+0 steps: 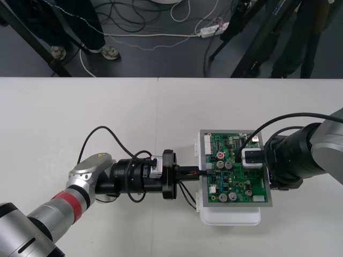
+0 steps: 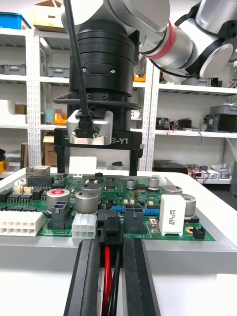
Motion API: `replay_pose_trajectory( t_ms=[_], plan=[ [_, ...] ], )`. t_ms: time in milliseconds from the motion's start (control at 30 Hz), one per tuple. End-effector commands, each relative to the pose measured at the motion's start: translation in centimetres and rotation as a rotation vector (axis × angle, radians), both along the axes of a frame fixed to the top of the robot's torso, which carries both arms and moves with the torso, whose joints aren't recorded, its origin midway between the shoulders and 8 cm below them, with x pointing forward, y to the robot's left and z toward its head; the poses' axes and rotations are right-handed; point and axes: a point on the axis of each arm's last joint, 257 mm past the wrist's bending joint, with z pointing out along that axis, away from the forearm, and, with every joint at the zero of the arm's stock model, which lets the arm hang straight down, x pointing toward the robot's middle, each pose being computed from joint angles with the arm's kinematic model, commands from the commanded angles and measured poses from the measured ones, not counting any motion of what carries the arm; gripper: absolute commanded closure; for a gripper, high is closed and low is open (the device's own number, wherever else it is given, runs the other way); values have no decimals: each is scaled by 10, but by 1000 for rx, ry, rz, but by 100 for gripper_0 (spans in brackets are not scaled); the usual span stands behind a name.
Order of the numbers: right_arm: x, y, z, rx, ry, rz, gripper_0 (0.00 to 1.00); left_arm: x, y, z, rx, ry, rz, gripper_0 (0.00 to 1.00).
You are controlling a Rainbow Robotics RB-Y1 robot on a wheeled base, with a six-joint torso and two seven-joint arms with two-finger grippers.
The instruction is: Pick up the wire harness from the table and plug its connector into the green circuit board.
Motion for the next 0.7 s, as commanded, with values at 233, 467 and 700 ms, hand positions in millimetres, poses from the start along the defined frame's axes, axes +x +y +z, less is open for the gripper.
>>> replay_pose_trajectory(
  t_ms=[233, 467, 700],
  plan=[
    [6, 18, 12, 4, -42, 96, 0, 4, -25, 15, -10, 66, -27, 100],
    [5, 19, 12, 6, -40, 96, 0, 3, -27, 14, -10, 59, -31, 100],
    [5, 18, 12, 3, -40, 97, 0, 0, -34, 18, -22, 44, -39, 100]
  ],
)
